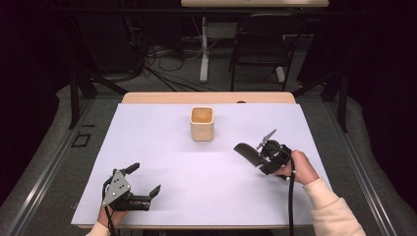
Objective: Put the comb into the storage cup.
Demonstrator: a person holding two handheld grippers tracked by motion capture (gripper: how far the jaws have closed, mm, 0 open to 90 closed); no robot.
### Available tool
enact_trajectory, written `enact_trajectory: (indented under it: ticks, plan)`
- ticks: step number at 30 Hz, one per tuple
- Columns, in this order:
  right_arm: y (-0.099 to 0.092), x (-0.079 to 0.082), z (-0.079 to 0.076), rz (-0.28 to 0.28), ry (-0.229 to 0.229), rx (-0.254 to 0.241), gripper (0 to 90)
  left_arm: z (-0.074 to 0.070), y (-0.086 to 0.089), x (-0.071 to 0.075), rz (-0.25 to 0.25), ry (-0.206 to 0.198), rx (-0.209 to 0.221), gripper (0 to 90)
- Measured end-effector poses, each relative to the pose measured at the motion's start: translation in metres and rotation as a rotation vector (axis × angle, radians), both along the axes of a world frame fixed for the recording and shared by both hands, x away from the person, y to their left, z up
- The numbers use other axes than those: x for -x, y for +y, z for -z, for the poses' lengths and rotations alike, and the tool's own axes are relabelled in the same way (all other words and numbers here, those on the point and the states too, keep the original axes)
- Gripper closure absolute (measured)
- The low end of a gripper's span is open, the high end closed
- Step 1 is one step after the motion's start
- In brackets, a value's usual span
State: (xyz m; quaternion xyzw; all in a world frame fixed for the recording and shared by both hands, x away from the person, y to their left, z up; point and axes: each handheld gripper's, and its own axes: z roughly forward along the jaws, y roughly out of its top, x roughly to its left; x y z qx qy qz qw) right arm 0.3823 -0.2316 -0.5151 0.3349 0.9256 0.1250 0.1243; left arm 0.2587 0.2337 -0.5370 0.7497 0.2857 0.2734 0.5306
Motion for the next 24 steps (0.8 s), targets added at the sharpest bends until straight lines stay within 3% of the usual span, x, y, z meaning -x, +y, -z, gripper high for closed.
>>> enact_trajectory:
  ticks: [8, 14, 15, 16, 17, 18, 24]
  plan:
    - [0.005, -0.01, 0.003, -0.006, 0.046, 0.058, 57.3, 0.0, 0.0, 0.0, -0.001, 0.002, 0.002, 0.4]
    - [0.008, -0.015, 0.006, -0.011, 0.079, 0.108, 59.2, 0.0, 0.0, 0.0, 0.001, 0.004, -0.001, 0.4]
    - [0.007, -0.016, 0.011, -0.006, 0.052, 0.067, 60.6, 0.0, 0.0, 0.0, 0.002, 0.005, 0.0, 0.4]
    - [0.008, -0.017, 0.009, 0.0, 0.076, 0.112, 61.1, 0.0, 0.0, 0.0, 0.003, 0.005, -0.001, 0.4]
    - [0.008, -0.018, 0.012, 0.01, 0.054, 0.079, 61.7, 0.0, 0.0, 0.0, 0.003, 0.005, -0.002, 0.4]
    - [0.008, -0.02, 0.011, 0.005, 0.077, 0.105, 62.2, 0.0, 0.0, -0.001, 0.005, 0.005, -0.002, 0.4]
    - [0.008, -0.021, 0.011, 0.008, 0.086, 0.096, 67.3, 0.0, 0.0, -0.001, 0.006, 0.006, 0.0, 0.4]
